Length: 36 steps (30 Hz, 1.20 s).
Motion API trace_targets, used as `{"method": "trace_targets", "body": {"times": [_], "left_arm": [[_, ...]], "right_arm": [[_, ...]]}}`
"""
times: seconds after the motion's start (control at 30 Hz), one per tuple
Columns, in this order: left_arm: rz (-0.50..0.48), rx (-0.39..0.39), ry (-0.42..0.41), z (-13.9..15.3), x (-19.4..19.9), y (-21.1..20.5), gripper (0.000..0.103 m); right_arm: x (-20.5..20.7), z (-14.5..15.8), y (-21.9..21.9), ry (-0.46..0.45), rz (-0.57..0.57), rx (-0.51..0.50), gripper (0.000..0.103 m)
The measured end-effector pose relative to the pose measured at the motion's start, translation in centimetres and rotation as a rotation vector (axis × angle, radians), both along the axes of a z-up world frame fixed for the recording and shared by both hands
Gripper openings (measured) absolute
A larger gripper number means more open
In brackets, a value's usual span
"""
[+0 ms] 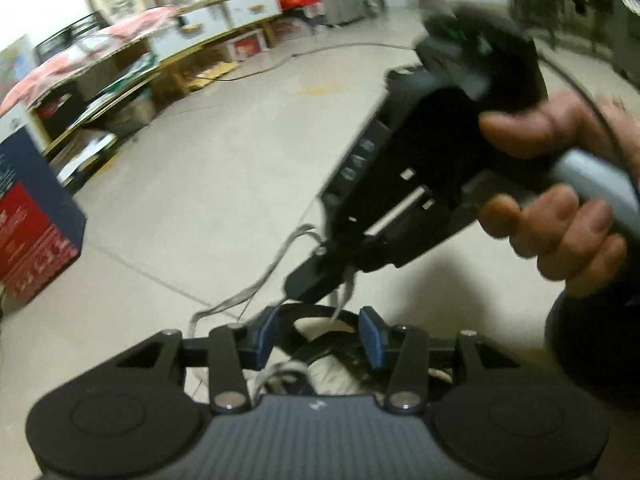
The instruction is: Lace up shoes with both hands
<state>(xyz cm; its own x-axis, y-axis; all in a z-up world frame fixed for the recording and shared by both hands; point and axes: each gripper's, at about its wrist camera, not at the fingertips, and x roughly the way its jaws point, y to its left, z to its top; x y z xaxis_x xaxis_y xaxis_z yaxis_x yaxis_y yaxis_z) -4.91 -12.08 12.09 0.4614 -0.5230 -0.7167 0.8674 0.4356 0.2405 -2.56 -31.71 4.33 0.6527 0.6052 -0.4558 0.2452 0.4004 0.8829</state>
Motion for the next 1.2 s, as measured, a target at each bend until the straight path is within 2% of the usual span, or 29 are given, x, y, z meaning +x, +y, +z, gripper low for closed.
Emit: {"method": "trace_targets", "body": {"times": [0.07, 0.1, 0.13, 0.2, 0.47, 0.5, 0.53, 0.57, 0.77, 0.9, 1.0, 1.07, 1.13, 1.2], "left_arm": [[-0.021, 0.002, 0.023, -0.5, 0.0, -0.5, 0.040], [-0.016, -0.010, 0.050, -0.7, 0.2, -0.7, 0.032], [-0.007, -0.021, 0.076, -0.8, 0.4, -0.7, 0.019], [0.020, -0.040, 0.118, -1.0, 0.7, -0.7, 0.003], [0.127, -0.175, 0.296, -1.1, 2.4, 0.5, 0.003], [0.137, -0.191, 0.317, -1.1, 2.5, 0.7, 0.003], [0.149, -0.201, 0.334, -1.3, 2.7, 0.8, 0.003], [0.161, -0.211, 0.352, -1.4, 2.9, 0.9, 0.003], [0.229, -0.317, 0.482, -2.0, 4.6, 2.8, 0.003], [0.239, -0.339, 0.507, -2.1, 5.3, 3.1, 0.003], [0.239, -0.356, 0.534, -2.2, 5.4, 3.4, 0.003], [0.229, -0.360, 0.553, -2.2, 5.3, 3.5, 0.003], [0.217, -0.350, 0.550, -2.2, 5.2, 3.4, 0.003], [0.228, -0.336, 0.535, -2.2, 5.3, 3.4, 0.006]], "right_arm": [[-0.2, 0.2, -0.1, -0.001, 0.001, 0.008, 0.007], [-0.2, 0.3, -0.2, -0.002, 0.000, 0.010, 0.007], [-0.2, 0.3, -0.2, -0.002, 0.000, 0.011, 0.007], [-0.3, 0.4, -0.1, -0.002, 0.001, 0.007, 0.007], [-0.4, 0.0, -0.5, -0.014, -0.001, 0.018, 0.011], [-0.5, 0.0, -0.6, -0.020, -0.005, 0.023, 0.018], [-0.5, -0.1, -0.8, -0.026, -0.009, 0.027, 0.032], [-0.7, -0.1, -0.9, -0.031, -0.019, 0.030, 0.038], [-1.5, -1.1, -1.8, -0.082, -0.025, 0.137, 0.040], [-1.7, -1.3, -1.5, -0.121, 0.038, 0.132, 0.036], [-1.9, -1.4, -1.1, -0.158, 0.083, 0.142, 0.019], [-1.9, -1.5, -1.0, -0.177, 0.102, 0.145, 0.016], [-1.9, -1.5, -0.9, -0.189, 0.127, 0.147, 0.007], [-2.0, -0.8, -0.6, -0.225, 0.142, 0.078, 0.004]]}}
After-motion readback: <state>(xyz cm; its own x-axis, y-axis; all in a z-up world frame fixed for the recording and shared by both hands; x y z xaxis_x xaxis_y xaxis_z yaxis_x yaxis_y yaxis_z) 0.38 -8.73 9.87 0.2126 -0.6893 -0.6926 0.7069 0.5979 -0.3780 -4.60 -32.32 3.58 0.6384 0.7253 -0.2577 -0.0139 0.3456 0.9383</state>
